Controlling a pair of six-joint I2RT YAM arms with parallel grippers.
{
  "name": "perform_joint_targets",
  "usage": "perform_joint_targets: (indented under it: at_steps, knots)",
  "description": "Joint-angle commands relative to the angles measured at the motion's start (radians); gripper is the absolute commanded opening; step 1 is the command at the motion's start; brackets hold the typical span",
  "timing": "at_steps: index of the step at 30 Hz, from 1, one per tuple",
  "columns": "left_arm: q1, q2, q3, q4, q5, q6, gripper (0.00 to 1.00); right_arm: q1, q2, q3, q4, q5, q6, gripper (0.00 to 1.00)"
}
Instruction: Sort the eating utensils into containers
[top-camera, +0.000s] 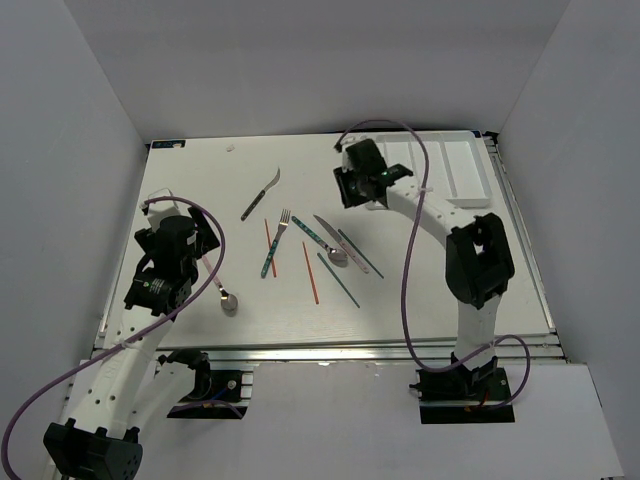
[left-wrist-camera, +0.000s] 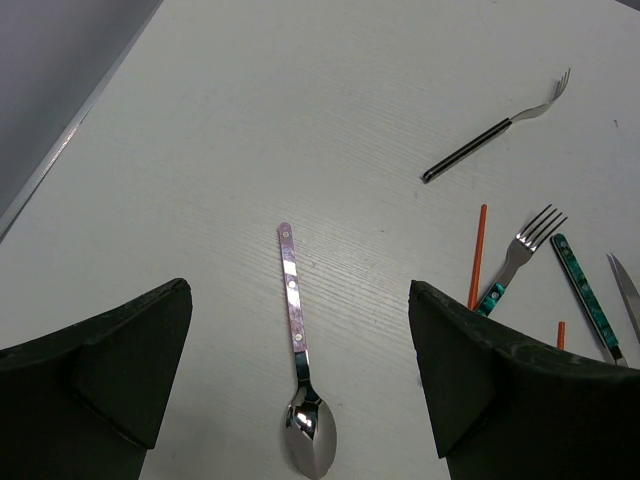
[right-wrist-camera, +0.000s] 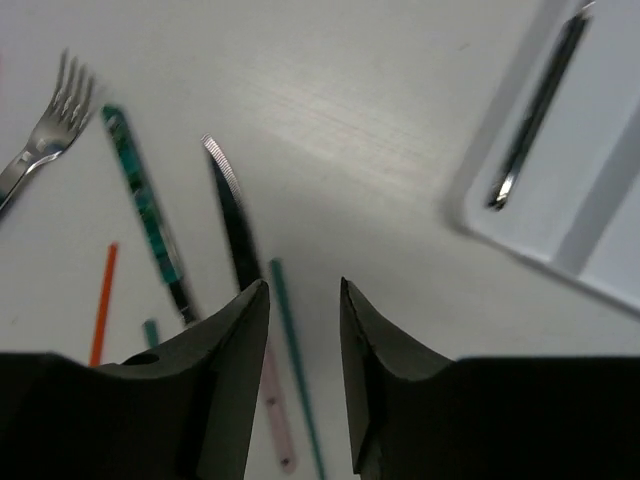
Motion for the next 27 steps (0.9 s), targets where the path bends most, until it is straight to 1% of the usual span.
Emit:
perform_joint_targets:
  at_steps: [1,3,5,10,22,27]
  knots:
    - [0.005,-0.016,0.003,0.008,0.005,0.004,0.98,0.069,-0.065,-0.121,0.009,0.002,-0.004,0.39]
    - [0.005,-0.02,0.003,0.006,0.003,0.004,0.98,0.115,-0.091,-0.175,0.045,-0.008,-0.001,0.34]
    - [0.004,-0.021,0.002,0.006,0.003,0.004,0.98,0.139,-0.11,-0.233,0.064,0.01,0.013,0.34]
    - [0.005,-0.019,0.002,0.006,0.009,0.002,0.98,0.143,-0.078,-0.253,0.065,-0.01,0.008,0.29]
    - [0.005,-0.017,0.0,0.009,0.012,0.005,0.98,0.144,-0.018,-0.269,0.035,-0.059,-0.032,0.3]
    - [0.005,-0.019,0.002,0.009,0.012,0.005,0.98,0.146,0.007,-0.27,0.03,-0.012,-0.038,0.32]
